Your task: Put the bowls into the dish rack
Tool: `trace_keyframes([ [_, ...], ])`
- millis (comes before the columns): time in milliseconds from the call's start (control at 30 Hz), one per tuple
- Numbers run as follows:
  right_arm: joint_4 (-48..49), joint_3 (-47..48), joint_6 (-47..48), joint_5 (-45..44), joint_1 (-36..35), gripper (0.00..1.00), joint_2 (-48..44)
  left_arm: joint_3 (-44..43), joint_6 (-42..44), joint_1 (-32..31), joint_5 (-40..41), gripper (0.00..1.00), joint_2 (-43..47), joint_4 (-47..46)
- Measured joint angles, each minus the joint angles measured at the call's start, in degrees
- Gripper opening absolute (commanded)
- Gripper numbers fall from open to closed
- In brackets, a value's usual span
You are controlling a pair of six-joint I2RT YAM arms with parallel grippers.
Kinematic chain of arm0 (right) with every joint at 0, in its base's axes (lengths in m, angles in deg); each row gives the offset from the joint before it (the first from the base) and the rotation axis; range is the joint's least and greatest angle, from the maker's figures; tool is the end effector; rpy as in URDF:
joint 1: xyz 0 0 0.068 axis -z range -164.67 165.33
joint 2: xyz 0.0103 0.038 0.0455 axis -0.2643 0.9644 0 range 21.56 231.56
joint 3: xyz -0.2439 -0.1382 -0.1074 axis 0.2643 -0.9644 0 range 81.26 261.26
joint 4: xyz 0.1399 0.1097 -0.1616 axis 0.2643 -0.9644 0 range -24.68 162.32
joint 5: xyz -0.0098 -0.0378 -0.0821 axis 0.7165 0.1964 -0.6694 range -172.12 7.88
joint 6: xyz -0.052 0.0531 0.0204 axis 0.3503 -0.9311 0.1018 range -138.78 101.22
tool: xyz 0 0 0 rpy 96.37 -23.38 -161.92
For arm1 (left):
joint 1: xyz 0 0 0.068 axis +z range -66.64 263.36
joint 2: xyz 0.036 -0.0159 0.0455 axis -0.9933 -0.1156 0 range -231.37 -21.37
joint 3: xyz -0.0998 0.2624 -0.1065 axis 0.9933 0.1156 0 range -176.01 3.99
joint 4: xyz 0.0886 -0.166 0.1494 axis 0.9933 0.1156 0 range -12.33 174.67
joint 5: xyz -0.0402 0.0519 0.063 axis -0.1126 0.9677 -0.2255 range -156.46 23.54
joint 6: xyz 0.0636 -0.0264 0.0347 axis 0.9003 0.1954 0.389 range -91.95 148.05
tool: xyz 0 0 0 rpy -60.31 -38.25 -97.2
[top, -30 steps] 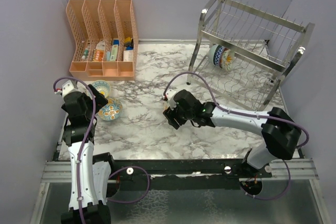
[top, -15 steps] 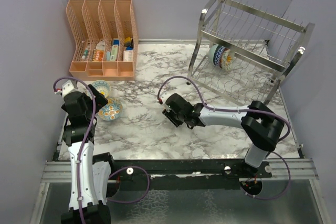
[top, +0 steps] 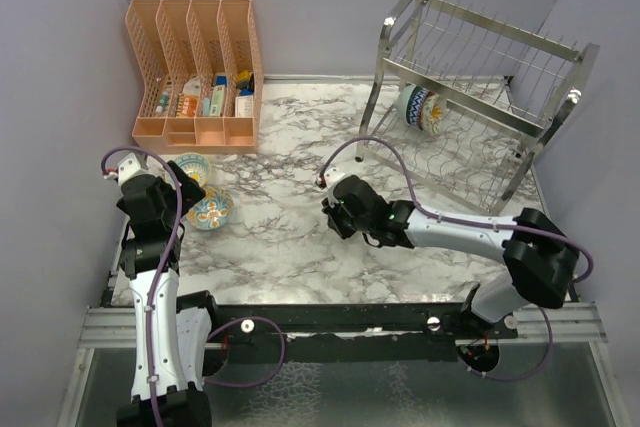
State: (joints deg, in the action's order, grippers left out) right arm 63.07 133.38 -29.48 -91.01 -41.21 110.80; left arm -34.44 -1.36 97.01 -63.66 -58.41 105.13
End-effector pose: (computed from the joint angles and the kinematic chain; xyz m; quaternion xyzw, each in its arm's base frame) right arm 0.1878 0.2658 0.2190 -0.3339 0.8637 0.1452 0.3484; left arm 0.1283 0.0344 0.2936 -0.3234 0.7842 -0.0520 0.5271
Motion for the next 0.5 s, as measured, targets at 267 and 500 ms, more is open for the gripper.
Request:
trace_keyframes([
  [267,2.56,-5.09,-8.94,12.20,8.39,0.01,-10.64,0.00,0.00,0.13,-0.02,0.99,0.00,0.00],
  [500,9.16,-11.87,-16.55,26.45,19.80,0.01,-11.45,0.00,0.02,0.13,-0.02,0.99,0.00,0.00],
])
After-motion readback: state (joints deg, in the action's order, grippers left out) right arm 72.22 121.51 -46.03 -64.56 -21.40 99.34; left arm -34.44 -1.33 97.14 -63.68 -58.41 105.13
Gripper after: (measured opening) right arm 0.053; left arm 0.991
